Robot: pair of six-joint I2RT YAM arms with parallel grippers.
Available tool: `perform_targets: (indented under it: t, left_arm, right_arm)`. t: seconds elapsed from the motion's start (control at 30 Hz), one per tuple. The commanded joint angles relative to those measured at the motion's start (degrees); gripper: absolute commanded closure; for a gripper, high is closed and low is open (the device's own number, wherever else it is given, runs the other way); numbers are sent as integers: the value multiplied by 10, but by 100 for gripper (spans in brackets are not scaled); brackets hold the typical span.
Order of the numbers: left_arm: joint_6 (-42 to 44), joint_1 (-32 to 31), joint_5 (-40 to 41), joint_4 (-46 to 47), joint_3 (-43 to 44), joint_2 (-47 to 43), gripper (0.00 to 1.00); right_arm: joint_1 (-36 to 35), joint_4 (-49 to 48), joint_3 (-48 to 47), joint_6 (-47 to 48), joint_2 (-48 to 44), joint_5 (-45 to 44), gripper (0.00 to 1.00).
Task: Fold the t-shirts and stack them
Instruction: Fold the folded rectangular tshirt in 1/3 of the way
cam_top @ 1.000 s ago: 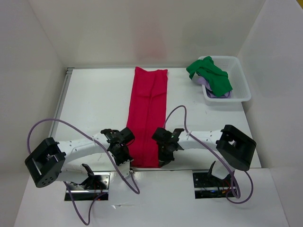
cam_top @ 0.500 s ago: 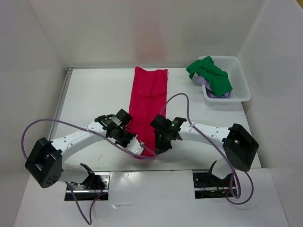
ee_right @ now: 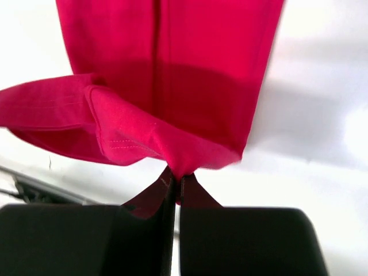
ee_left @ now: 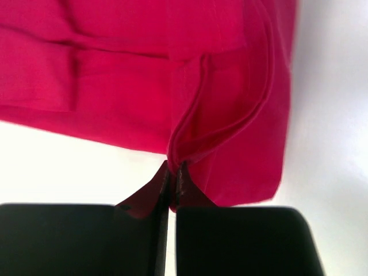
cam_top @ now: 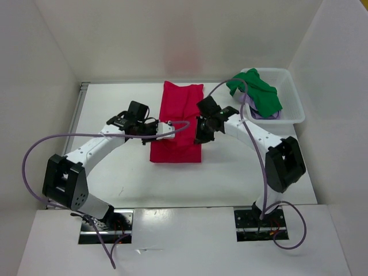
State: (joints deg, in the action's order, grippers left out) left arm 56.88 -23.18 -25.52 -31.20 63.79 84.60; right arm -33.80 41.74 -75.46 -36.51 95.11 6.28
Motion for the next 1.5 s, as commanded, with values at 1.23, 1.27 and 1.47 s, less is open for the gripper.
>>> perform_targets:
  t: [1.23,1.27,1.47]
  left_arm:
    - [-106,56,44,322,135,276,72]
    - [-112,61,51,329,135,276,63]
    - [-169,61,113,384,155,283,27]
  right_arm:
    - [173,32,-395,130,364,96,51]
    - [180,32,-395,130,364,91,49]
    - [182,12,-352,160,280,23,56]
